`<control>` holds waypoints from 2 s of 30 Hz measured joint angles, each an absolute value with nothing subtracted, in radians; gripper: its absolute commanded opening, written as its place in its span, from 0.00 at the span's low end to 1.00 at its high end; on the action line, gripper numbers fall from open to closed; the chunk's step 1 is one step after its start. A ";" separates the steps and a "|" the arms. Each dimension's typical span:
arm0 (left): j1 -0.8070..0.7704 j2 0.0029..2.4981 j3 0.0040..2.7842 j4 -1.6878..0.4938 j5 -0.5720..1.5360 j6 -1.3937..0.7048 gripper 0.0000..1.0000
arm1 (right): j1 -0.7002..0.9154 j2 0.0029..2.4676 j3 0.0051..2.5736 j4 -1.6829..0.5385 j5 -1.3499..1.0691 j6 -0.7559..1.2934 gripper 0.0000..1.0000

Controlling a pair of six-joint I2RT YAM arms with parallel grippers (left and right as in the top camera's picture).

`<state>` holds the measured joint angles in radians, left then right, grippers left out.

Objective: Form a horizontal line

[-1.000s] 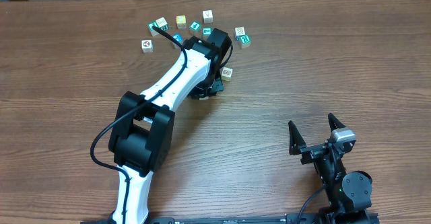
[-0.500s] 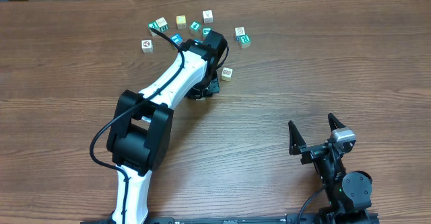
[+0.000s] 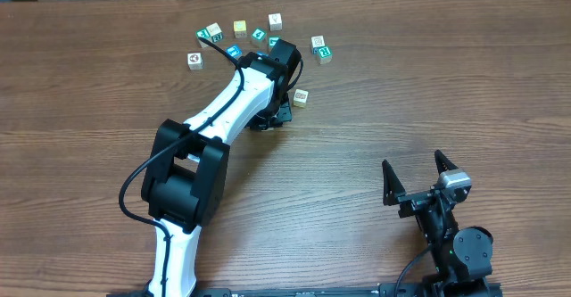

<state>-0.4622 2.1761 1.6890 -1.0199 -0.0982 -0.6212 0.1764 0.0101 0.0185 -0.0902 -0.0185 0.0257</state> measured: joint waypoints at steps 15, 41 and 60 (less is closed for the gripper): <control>-0.462 2.176 1.689 -1.029 -0.079 -0.606 0.16 | 0.176 0.010 0.019 -0.090 -0.019 0.026 1.00; -0.462 2.176 1.686 -1.032 -0.079 -0.559 0.51 | 0.176 0.010 0.019 -0.090 -0.019 0.026 1.00; -0.377 2.193 2.070 -1.069 -0.072 -0.490 0.66 | 0.176 0.010 0.019 -0.090 -0.019 0.026 1.00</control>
<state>-0.3767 2.1933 2.0697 -1.0691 -0.0719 -0.4896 0.1764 0.0101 0.0185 -0.0902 -0.0193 0.0261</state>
